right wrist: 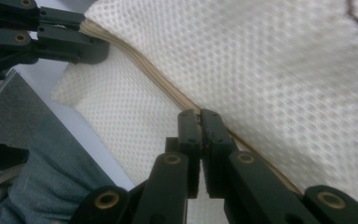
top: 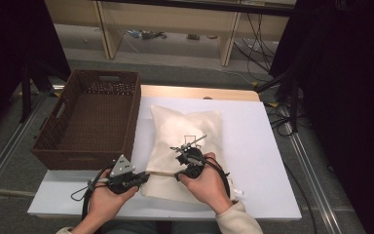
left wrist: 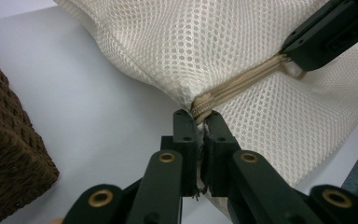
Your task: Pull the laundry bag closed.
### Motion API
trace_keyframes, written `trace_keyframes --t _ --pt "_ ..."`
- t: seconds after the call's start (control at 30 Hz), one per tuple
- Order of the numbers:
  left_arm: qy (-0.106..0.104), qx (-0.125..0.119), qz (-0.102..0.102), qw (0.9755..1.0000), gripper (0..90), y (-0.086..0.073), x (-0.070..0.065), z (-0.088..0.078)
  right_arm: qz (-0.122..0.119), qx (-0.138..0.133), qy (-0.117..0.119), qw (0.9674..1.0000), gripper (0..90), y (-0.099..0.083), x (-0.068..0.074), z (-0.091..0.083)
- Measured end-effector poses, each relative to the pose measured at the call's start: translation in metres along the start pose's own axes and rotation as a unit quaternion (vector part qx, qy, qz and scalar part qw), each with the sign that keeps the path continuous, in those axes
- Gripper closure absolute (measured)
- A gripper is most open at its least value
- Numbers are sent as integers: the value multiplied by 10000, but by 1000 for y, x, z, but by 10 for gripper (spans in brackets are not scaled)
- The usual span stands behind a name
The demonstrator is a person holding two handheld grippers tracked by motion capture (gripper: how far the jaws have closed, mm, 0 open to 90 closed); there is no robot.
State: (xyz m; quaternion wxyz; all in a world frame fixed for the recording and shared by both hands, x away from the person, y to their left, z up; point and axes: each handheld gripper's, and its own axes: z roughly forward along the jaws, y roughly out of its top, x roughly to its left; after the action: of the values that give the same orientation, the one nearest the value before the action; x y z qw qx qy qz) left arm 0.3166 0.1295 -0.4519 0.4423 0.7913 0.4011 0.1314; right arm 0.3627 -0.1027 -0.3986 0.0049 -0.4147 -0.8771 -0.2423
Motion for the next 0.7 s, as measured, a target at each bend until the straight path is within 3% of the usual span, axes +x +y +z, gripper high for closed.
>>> trace_keyframes --t 0.1,0.17,0.2,0.33,0.47,0.53,0.57,0.6,0.63,0.7 --pt "-10 39 69 10000 846 0 1 0 136 -30 -62 9999 887 -4 -1 -5" --pt "-17 51 44 10000 846 0 1 0 16 -30 -76 10000 888 -5 -5 -6" --pt "-6 54 55 10000 846 -1 1 1 155 -14 -99 9998 887 -8 -5 -9" --pt "5 48 31 10000 846 -2 0 2 137 -6 -135 9998 887 -13 -10 -12" --pt "22 64 89 9999 846 -1 1 2 418 -9 -208 9989 887 -22 -19 -20" --pt "14 105 93 9999 846 -1 1 2 421 -60 -172 9989 887 -25 -21 -23" --pt "11 28 -46 10000 846 -2 -1 4 397 -61 -177 9990 887 -25 -22 -23" --pt "11 28 -46 10000 846 -2 -1 4 397 -61 -177 9990 887 -25 -22 -23" --pt "26 63 8 10000 846 -2 -1 4 265 -80 -186 9994 887 -25 -22 -22" --pt "4 100 90 9999 846 -2 1 2 383 -91 -205 9990 887 -26 -19 -23"
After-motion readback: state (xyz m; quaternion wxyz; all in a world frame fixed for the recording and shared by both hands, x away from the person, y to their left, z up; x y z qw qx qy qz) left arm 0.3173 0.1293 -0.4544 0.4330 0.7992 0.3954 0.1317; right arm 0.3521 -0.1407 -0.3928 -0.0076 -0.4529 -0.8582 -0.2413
